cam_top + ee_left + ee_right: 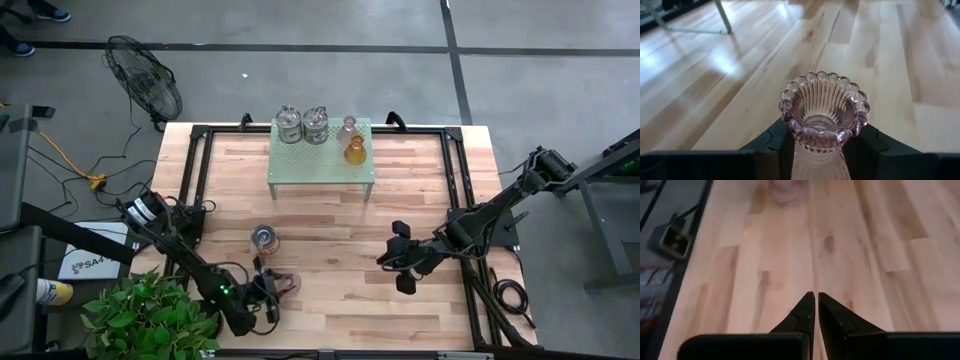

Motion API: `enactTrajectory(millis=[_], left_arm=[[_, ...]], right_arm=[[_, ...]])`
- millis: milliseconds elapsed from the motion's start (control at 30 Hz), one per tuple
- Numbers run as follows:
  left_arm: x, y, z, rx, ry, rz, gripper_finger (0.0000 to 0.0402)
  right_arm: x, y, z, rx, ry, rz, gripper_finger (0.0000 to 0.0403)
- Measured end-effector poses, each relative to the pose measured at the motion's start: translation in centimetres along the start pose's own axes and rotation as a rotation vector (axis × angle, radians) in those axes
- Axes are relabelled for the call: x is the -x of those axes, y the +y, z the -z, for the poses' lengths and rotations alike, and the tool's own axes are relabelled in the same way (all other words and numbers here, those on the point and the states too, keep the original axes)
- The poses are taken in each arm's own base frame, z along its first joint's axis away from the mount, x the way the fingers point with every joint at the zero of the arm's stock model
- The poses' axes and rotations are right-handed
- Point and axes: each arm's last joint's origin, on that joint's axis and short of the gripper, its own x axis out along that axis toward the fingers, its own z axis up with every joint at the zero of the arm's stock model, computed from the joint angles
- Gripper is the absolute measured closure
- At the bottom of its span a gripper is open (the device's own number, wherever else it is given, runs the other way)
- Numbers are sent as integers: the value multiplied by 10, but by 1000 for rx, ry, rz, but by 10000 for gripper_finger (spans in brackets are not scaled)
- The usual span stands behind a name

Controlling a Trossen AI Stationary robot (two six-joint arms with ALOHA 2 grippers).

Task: Pick & Place candle stick holders
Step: Put the pink glass candle holder on the shelf

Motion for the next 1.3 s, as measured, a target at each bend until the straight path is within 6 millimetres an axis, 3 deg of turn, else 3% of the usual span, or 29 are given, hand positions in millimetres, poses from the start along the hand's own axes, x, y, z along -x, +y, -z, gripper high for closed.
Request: enactTrajectory(millis=[400, 567, 767, 1100, 1300], left_arm=[[-53, 16, -46, -36, -89, 134, 275], [-77, 33, -65, -51, -140, 207, 275], [-100, 53, -82, -54, -171, 293, 275], [-130, 68, -128, -127, -218, 408, 275], [-142, 77, -143, -154, -152, 382, 275]], right_arm=[[1, 11, -9, 227, -39, -232, 386], [1, 10, -12, 324, -63, -230, 386], [7, 10, -32, 401, -83, -201, 386], [20, 3, -64, 561, -95, -126, 386], [25, 0, -74, 606, -72, -100, 384]])
